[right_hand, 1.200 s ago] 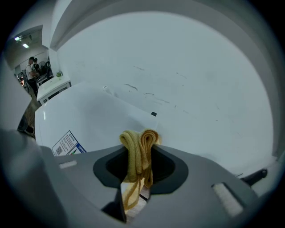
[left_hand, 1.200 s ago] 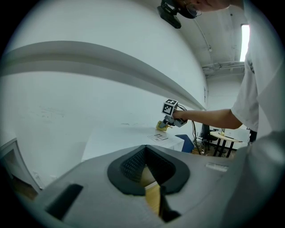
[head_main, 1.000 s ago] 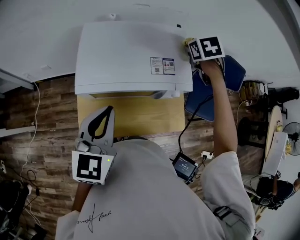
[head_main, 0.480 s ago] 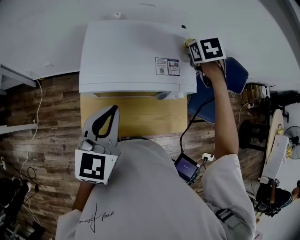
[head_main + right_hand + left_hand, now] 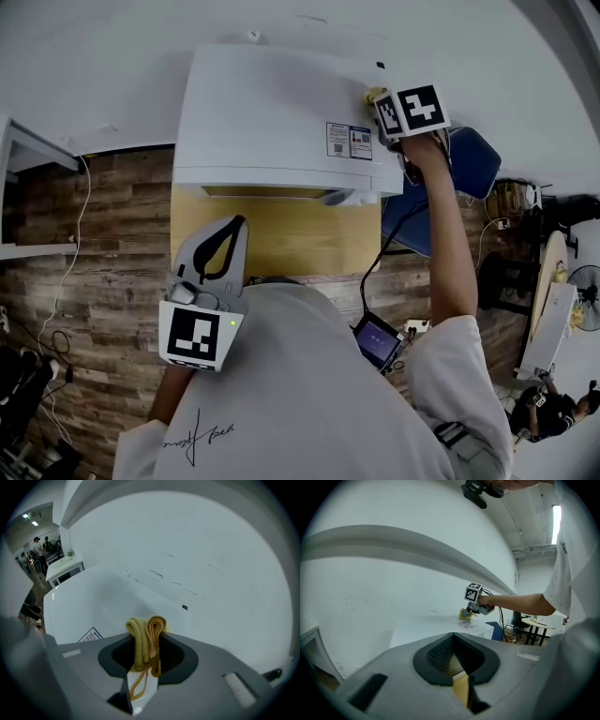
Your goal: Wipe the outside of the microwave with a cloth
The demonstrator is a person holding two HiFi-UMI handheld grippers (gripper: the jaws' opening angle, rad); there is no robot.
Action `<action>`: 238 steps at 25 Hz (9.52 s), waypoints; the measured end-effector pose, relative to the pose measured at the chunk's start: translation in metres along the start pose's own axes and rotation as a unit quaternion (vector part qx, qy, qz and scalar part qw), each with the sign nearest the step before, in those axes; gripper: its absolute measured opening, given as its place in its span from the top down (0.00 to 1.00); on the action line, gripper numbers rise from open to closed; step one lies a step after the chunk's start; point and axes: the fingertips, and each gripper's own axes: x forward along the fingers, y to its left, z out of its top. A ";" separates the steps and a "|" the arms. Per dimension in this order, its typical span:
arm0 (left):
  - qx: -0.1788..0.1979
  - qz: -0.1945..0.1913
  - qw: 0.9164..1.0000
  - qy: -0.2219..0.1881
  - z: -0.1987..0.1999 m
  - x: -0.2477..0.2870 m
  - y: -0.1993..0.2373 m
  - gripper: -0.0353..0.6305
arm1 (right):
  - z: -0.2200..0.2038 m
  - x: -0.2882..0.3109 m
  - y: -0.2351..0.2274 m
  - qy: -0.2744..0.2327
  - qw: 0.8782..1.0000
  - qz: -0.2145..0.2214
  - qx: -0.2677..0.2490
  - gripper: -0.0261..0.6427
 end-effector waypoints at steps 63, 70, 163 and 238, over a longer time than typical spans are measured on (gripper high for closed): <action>-0.031 0.130 0.990 -0.034 0.002 -0.070 0.073 0.96 | 0.167 0.015 0.304 -0.081 0.957 0.231 -0.155 0.78; -0.056 0.126 0.989 -0.045 0.006 -0.076 0.075 0.96 | 0.180 -0.025 0.319 -0.115 0.935 0.317 -0.107 0.78; -0.013 -0.058 0.998 0.000 0.002 0.023 -0.043 0.96 | -0.035 -0.037 0.071 -0.019 0.993 0.119 0.015 0.78; -0.065 0.073 0.995 -0.017 -0.003 -0.034 0.061 0.96 | 0.131 -0.089 0.304 -0.253 0.871 0.415 -0.066 0.78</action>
